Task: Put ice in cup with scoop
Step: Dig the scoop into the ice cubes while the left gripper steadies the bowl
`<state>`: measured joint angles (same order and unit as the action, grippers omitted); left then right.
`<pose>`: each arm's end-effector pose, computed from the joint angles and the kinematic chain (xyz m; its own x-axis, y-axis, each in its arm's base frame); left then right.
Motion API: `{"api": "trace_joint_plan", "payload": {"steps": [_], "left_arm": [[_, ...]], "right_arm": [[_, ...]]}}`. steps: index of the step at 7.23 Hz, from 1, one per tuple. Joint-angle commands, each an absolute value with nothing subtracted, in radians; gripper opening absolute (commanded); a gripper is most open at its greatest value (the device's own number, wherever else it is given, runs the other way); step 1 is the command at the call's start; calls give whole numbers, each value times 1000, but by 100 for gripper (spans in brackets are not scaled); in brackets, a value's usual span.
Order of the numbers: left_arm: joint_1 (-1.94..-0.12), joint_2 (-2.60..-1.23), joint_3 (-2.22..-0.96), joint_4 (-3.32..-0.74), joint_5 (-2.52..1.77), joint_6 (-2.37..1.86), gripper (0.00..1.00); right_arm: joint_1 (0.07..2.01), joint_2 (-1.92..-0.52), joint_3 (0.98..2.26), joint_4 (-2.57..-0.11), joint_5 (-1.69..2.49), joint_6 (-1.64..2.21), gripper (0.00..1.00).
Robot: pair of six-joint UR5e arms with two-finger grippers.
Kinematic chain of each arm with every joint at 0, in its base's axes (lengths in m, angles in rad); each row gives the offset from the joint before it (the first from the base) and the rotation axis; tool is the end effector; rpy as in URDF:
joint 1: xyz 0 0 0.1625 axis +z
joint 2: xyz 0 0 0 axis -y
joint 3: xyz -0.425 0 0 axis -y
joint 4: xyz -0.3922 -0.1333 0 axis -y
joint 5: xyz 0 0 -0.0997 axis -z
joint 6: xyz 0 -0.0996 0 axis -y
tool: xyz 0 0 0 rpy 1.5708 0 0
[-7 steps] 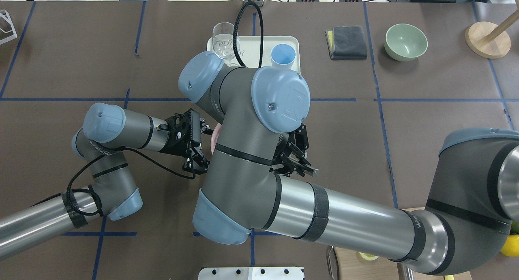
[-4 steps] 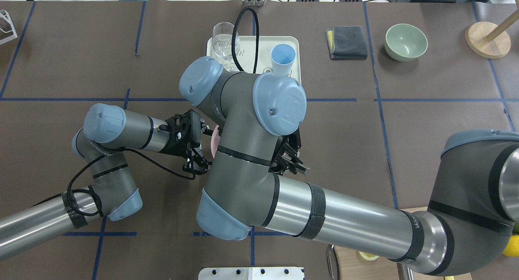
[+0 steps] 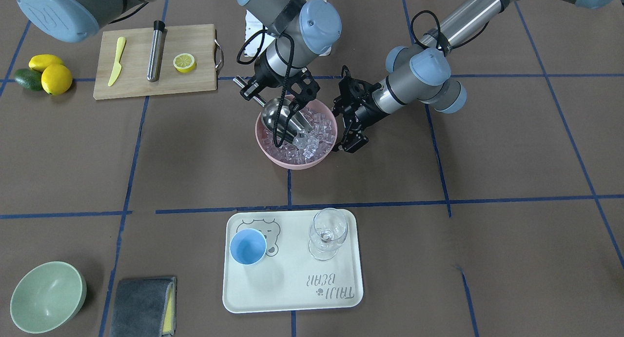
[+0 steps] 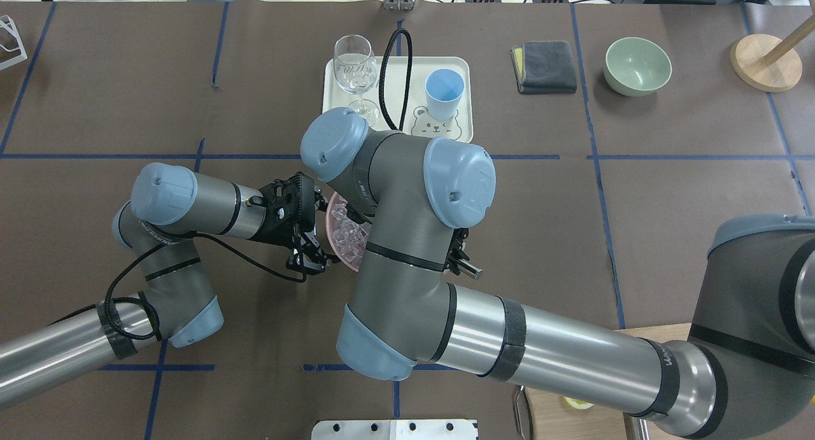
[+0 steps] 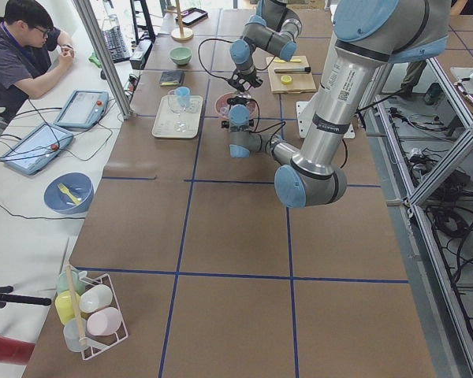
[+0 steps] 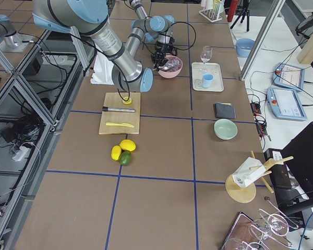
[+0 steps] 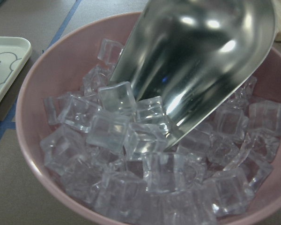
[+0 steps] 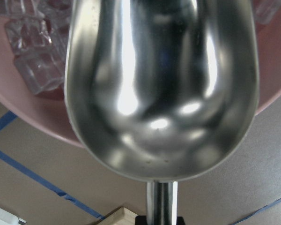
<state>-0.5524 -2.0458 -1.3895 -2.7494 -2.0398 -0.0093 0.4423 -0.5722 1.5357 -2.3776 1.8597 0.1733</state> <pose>0.5223 -0.4257 0.3364 0.0859 0.9949 -0.0537 -0.0829 0.0608 0.9947 -0.5827 -0.3921 0.1493 0.5185 -0.7992 0.3041 0.8155 0.5691 0.1052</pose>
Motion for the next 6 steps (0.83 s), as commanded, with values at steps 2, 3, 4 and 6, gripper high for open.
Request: {"api": "trace_joint_plan", "payload": {"steps": [2, 3, 4, 6], "left_arm": [[-552, -2046, -1390, -2749, -2040, -9, 100], [-552, -2046, -1388, -2749, -2040, -9, 100], [-552, -2045, -1385, -2750, -2040, -9, 100], [-552, -2046, -1385, -2749, -2040, -9, 100]], "right_arm": [[436, -635, 1543, -2250, 1850, 218, 0], [436, -638, 1575, -2252, 1850, 218, 0], [437, -653, 1630, -2264, 1851, 218, 0], [443, -673, 1739, -2345, 1852, 218, 0]]}}
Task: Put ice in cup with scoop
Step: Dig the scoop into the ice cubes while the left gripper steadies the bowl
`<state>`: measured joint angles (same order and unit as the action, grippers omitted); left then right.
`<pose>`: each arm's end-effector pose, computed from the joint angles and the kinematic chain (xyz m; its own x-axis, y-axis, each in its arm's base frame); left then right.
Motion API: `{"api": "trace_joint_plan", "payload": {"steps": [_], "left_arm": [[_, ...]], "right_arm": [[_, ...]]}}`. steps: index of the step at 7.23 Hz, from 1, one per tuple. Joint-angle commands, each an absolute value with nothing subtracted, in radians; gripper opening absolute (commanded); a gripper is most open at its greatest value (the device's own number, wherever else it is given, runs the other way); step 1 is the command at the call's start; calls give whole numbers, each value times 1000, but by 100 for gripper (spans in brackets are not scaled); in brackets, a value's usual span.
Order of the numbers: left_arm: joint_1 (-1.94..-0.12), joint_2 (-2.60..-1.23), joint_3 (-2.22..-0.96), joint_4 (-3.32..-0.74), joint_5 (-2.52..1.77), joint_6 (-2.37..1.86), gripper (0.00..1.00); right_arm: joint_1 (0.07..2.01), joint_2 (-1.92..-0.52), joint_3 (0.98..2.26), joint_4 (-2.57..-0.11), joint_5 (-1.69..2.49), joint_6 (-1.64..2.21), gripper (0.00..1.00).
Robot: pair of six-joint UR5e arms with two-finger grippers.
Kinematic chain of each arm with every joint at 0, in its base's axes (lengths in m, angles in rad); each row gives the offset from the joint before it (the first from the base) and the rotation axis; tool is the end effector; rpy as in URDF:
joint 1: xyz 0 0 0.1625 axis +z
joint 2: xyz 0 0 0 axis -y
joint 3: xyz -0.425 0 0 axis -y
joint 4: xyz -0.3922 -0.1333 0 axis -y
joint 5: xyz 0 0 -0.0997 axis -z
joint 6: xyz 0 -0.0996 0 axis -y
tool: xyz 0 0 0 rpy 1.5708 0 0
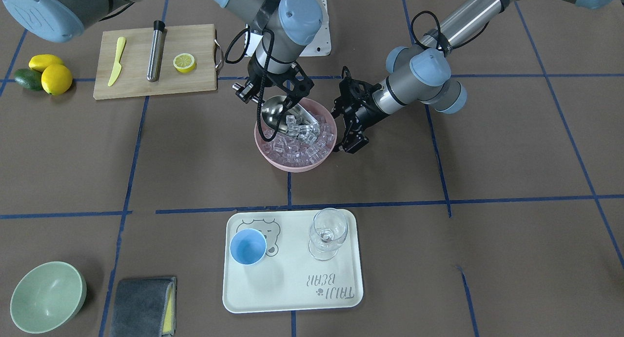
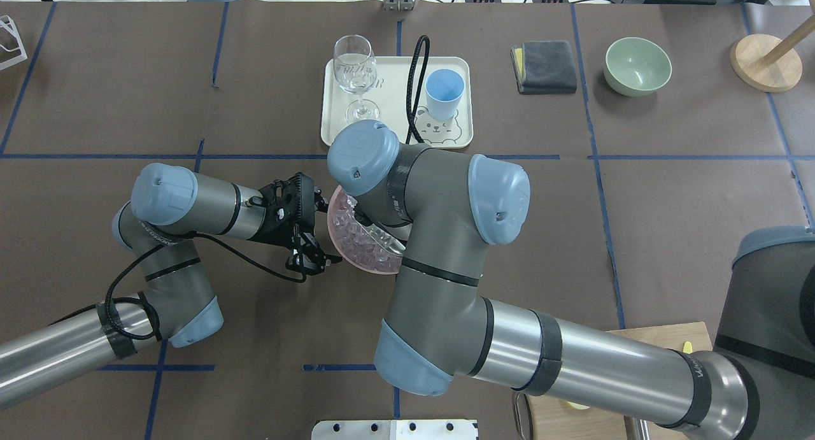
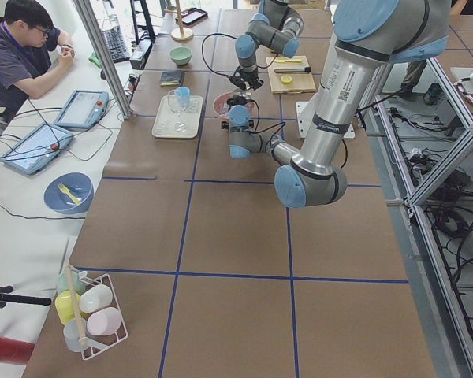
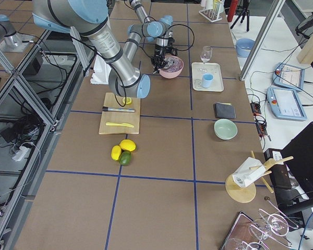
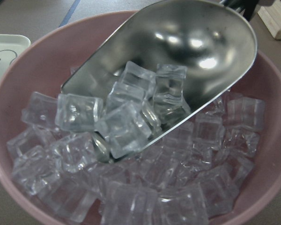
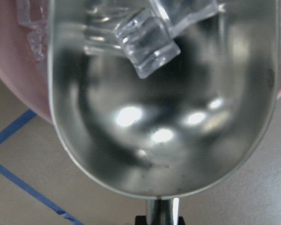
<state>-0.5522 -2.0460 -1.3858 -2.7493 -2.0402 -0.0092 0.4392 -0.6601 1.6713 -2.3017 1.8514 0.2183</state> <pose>0.5231 -0.4259 0.3381 0.0855 0.9948 -0.0552 -0.0860 0.0626 0.9943 -0.5580 -0.3790 0.1551 0.5196 -0.7924 0.3197 0.7757 0.5943 0.2124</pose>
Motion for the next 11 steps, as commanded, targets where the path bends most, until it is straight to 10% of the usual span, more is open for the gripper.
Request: {"api": "trace_joint_plan", "payload": {"steps": [1, 6, 11], "left_arm": [[-552, -2048, -1385, -2749, -2040, -9, 100], [-552, -2048, -1385, -2750, -2040, -11, 100], [-552, -2048, -1385, -2750, -2040, -11, 100]], "right_arm": [[446, -698, 1796, -2358, 1855, 219, 0], [639, -677, 1772, -2387, 1933, 241, 0], [759, -496, 1406, -2390, 1930, 131, 0]]}}
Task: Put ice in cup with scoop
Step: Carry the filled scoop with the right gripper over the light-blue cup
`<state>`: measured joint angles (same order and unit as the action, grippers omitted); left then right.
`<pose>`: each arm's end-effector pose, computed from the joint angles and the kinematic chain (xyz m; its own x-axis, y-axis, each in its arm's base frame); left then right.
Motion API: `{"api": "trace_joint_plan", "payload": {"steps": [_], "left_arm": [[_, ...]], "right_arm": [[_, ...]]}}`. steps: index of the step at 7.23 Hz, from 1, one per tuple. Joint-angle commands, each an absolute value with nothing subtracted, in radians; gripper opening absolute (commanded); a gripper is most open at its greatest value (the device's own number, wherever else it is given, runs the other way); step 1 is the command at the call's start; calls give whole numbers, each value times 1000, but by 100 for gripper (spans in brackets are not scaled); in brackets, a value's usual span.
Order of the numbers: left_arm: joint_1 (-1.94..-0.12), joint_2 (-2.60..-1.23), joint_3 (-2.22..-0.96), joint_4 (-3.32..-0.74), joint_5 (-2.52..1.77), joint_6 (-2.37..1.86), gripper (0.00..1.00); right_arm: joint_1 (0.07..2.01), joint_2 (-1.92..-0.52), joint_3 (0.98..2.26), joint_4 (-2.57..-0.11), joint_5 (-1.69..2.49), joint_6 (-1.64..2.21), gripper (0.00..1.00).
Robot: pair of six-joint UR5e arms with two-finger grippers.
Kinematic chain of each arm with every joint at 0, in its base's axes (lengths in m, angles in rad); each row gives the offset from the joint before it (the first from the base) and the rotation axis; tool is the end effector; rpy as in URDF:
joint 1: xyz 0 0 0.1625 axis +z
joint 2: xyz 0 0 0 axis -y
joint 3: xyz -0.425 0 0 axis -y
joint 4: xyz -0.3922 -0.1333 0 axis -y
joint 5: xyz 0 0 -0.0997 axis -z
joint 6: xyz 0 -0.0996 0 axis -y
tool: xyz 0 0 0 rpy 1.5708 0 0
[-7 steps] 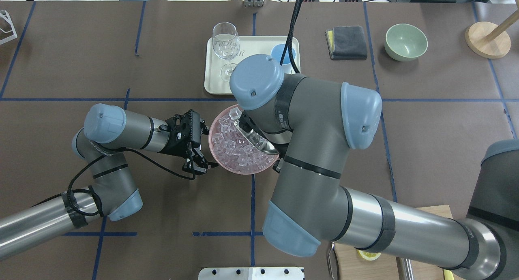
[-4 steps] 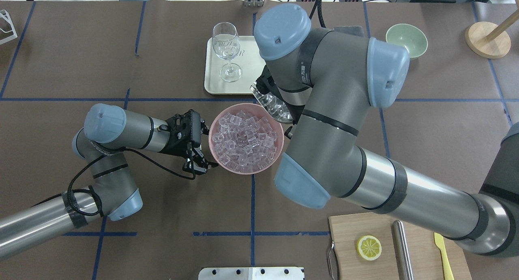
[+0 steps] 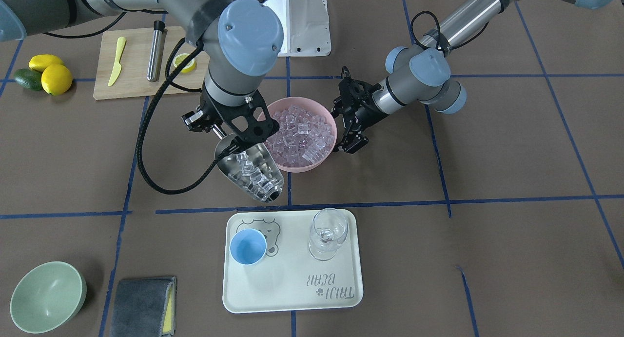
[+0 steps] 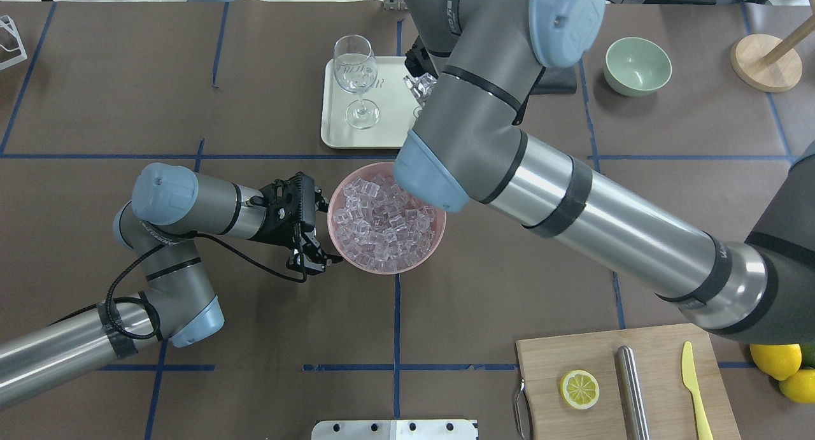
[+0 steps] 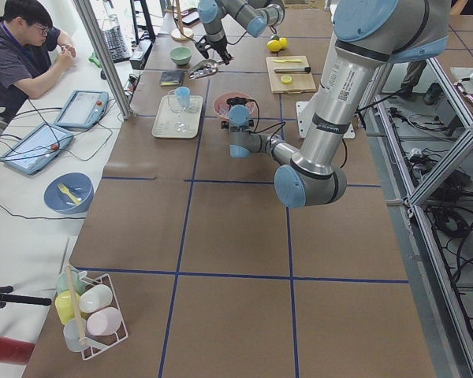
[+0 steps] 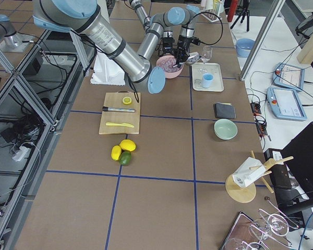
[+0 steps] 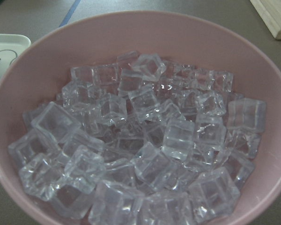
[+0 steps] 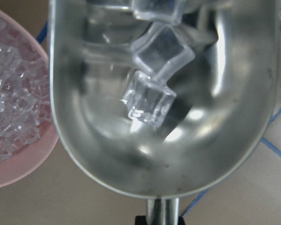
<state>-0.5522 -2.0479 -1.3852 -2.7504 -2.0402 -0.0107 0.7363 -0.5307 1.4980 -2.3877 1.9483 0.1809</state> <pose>0.5234 -0.4261 0.3370 0.0855 0.9948 -0.0557 -0.0838 0.0629 0.9945 -0.4550 -0.5427 0.1313 0.7056 -0.5946 0.3854 0.6157 0.7837 0.0818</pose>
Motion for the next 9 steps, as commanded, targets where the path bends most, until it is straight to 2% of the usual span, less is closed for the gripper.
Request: {"api": "trace_joint_plan", "payload": {"steps": [1, 7, 9], "left_arm": [[-552, -2048, -1385, -2750, -2040, -11, 100], [-554, -2046, -1393, -2753, -2040, -11, 100], [-554, -2045, -1393, -2753, -2040, -11, 100]], "right_arm": [[767, -494, 1353, -2390, 1871, 54, 0], [831, -489, 1204, -2407, 1772, -150, 0], [830, -430, 1158, -2495, 1729, -253, 0]]}}
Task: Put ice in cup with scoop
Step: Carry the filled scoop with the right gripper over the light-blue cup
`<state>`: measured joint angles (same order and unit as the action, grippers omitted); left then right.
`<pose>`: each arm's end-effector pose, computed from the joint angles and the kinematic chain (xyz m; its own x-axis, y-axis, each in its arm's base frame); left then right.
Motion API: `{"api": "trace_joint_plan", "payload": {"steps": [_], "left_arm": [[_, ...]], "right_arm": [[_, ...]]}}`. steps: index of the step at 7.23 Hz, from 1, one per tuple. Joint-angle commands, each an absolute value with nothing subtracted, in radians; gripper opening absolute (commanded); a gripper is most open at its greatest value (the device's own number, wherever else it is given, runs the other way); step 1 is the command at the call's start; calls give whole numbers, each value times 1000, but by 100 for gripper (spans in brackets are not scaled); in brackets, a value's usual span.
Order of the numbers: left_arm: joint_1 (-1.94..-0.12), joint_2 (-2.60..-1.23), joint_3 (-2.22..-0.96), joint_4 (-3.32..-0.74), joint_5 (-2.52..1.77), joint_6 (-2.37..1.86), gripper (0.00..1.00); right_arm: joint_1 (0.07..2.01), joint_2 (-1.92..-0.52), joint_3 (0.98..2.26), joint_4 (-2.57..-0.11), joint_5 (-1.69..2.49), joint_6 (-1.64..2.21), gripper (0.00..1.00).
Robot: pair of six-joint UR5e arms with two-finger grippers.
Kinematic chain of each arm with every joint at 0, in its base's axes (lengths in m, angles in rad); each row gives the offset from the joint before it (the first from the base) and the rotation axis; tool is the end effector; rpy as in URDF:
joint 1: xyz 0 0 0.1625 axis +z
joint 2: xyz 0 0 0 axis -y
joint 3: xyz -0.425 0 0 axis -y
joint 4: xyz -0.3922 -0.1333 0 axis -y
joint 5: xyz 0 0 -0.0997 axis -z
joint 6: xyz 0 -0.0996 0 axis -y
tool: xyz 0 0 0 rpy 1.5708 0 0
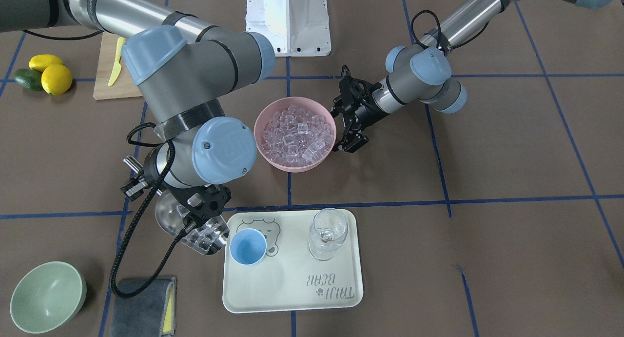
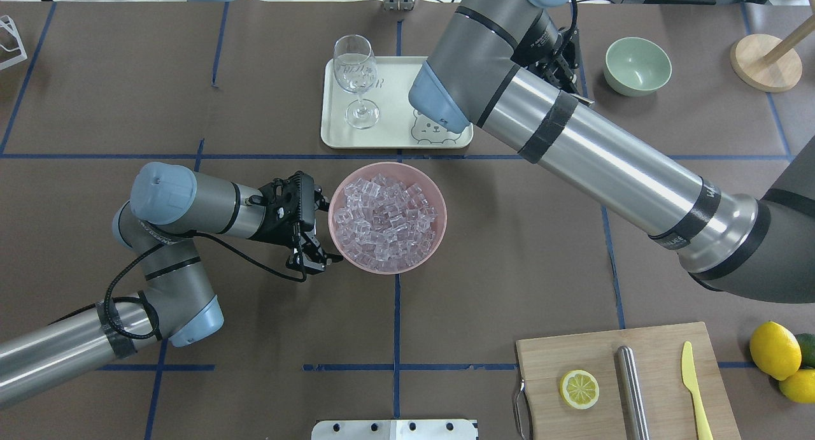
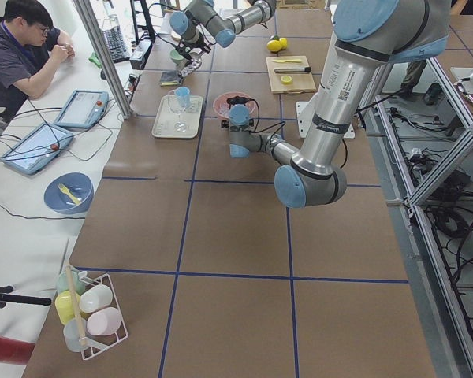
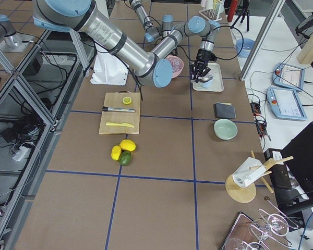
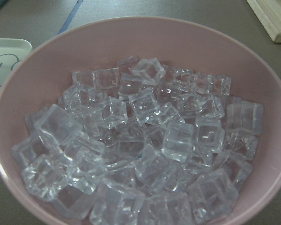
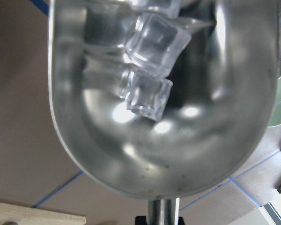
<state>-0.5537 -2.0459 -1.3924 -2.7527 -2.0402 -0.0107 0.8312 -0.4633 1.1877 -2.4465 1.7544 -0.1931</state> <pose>0.5210 -0.4258 0.3347 0.0867 0.9949 -0.0523 -0.0774 0.0591 0.9953 -0.4257 -0.6373 0.2044 0.6032 -0.7705 0.2061 0.7968 0.5935 -0.1133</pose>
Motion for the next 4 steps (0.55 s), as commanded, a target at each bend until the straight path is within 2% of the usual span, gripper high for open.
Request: {"api": "trace_joint_plan", "payload": {"steps": [1, 4], "left_arm": [[-554, -2043, -1393, -2753, -2042, -11, 100], [-554, -2042, -1393, -2753, -2042, -11, 100]], "right_arm": [[828, -407, 1144, -2532, 1711, -290, 0], [830, -397, 1137, -2563, 1704, -314, 0]]}}
